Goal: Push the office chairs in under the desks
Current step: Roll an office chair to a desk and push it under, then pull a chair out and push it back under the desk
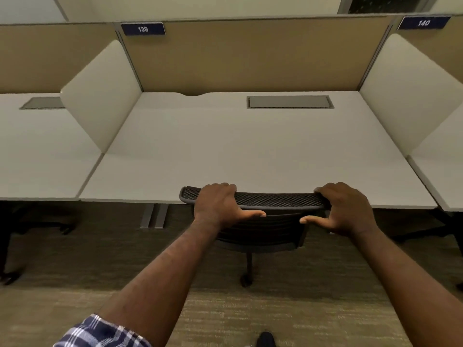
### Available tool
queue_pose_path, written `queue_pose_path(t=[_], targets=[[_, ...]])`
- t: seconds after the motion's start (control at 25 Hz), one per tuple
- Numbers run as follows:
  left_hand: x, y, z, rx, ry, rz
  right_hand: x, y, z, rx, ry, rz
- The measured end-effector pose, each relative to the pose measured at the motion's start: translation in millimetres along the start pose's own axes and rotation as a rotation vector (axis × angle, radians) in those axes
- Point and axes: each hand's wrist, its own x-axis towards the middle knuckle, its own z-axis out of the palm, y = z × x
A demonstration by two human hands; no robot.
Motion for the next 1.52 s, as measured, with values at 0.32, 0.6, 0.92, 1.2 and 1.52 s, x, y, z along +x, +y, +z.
queue_pose_path(t=[0.32, 0.6, 0.92, 1.2, 1.52], targets=[[-54, -60, -12, -0.072, 0.189, 0.004, 54, -113, 4, 0.131, 0.092, -0.270], [-186, -179, -27, 0.023, 0.314, -0.312, 92, -263, 40, 0.317, 0.138, -0.669], [-356, -299, -48, 0.061, 0.338, -0.674, 88, -474, 75, 0.324, 0.007, -0.981], [-480, -375, -64, 0.127, 0.407, -1.080, 88, -635, 106, 0.267, -0.082, -1.161], [-544, -488, -57, 0.137, 0.367, -1.402, 131, -809, 181, 0.247, -0.185, -1.245]])
